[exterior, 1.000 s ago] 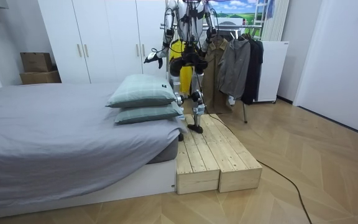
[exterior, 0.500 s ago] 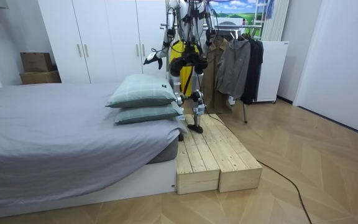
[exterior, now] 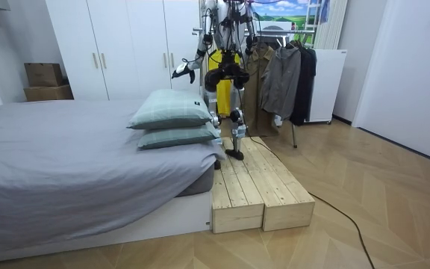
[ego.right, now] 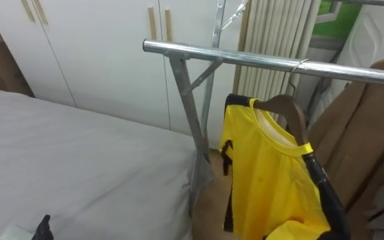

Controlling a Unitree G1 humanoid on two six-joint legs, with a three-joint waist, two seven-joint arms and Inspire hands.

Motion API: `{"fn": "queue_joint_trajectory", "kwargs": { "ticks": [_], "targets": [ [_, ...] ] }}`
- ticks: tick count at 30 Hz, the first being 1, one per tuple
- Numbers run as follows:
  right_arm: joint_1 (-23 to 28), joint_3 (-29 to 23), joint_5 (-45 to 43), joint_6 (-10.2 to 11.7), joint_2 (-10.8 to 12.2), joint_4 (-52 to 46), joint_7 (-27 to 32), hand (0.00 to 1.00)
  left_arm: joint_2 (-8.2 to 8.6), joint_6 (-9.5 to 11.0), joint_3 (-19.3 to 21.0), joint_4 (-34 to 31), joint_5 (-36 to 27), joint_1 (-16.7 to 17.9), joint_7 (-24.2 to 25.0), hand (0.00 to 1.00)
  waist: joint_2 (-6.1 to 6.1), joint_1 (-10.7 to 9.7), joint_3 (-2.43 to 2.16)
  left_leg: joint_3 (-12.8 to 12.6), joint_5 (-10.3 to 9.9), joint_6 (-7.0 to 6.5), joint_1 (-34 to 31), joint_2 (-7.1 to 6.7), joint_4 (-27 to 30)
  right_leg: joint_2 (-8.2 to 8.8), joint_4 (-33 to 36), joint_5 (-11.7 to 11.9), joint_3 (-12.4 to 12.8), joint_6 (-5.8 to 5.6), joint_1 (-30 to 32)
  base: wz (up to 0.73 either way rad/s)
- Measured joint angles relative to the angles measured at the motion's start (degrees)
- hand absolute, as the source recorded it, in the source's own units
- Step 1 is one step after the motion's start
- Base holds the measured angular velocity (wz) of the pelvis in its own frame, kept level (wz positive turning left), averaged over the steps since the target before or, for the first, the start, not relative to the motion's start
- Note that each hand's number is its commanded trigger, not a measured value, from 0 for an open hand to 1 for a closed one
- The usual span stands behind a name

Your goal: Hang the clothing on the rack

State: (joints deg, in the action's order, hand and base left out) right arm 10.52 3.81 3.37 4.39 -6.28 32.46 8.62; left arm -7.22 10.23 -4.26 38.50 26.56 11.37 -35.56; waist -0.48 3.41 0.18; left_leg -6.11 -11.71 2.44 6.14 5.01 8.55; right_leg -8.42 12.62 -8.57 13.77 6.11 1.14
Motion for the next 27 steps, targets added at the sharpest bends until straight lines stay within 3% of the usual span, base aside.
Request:
{"fn": "queue_joint_trajectory", "kwargs": {
  "ticks": [17, 20, 27],
  "targets": [
    [-0.29, 1.88, 8.13, 0.06, -0.4, -9.52, -1.29, 0.0, -0.47, 0.22, -0.04, -0.23, 0.58, 1.33, 0.26, 0.0, -0.01, 0.16, -0.07, 0.17, 0.0, 0.0, -0.08, -0.3, 1.39, 0.25, 2.55, -1.53, -0.75, 0.5, 0.31, 0.01],
    [-0.27, 2.87, 8.92, 0.06, -0.46, -9.69, -1.87, 0.0, -0.44, 0.23, -0.5, 0.21, 0.72, 1.21, 0.24, 0.0, 0.2, 0.05, -0.06, 0.18, 0.0, 0.01, -2.31, -0.2, 3.05, 0.4, 3.48, -1.69, -1.89, 0.64, 2.05, 0.12],
    [-1.14, 7.09, 6.55, 1.04, -0.95, -5.6, -4.12, 0.0, -0.22, 0.28, -1.65, 3.27, 1.13, 1.44, 0.06, 0.0, 1.6, 1.63, 0.51, -0.02, 0.37, 0.7, -8.06, 0.26, 6.92, 0.45, 6.91, -2.11, -4.19, 1.69, 6.99, 0.14]
  ]
}}
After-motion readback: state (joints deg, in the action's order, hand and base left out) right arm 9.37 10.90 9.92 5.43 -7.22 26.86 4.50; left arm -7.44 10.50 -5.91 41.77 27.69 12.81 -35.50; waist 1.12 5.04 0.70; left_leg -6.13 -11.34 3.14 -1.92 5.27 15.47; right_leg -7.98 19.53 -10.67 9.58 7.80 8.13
